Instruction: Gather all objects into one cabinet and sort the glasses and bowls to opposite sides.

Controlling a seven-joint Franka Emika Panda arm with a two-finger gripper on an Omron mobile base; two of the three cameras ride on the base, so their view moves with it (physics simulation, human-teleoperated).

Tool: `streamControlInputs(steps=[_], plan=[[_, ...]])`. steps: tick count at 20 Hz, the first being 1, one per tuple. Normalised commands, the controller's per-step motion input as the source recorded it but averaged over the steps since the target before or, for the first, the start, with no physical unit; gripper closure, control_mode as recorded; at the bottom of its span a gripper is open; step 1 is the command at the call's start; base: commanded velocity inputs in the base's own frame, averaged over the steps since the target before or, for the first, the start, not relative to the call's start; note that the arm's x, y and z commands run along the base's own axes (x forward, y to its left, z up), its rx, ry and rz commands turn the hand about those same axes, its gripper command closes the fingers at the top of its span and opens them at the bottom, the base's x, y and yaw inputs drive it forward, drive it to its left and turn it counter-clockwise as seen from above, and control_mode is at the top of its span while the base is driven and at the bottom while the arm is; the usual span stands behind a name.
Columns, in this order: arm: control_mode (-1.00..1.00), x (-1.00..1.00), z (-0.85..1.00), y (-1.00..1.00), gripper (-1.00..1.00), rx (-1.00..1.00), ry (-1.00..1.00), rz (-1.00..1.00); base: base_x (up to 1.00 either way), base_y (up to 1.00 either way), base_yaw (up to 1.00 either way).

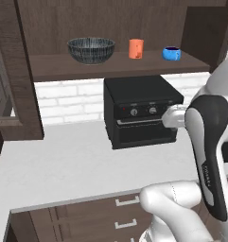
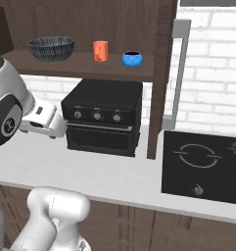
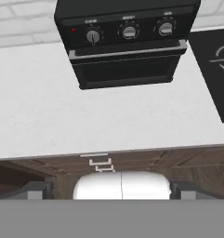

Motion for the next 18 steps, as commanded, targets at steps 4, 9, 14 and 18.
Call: streamControlInputs(steps=[4, 9, 14, 18], plan=[[-1.00, -0.15, -0.12, 0.00, -1.00, 0.00, 0.02, 0.00, 0.00, 0.00, 0.00], [-1.00, 0.00, -0.02, 0.00, -1.00, 0.00, 0.00, 0.03, 0.00, 0.00, 0.00], [-1.00, 0.00, 0.00, -0.07, -1.00, -0.02, 0.01, 0.09, 0.00, 0.00, 0.00], [-1.00, -0.04, -0.02, 0.00, -1.00, -0.05, 0.00, 0.02, 0.00, 0.00, 0.00]])
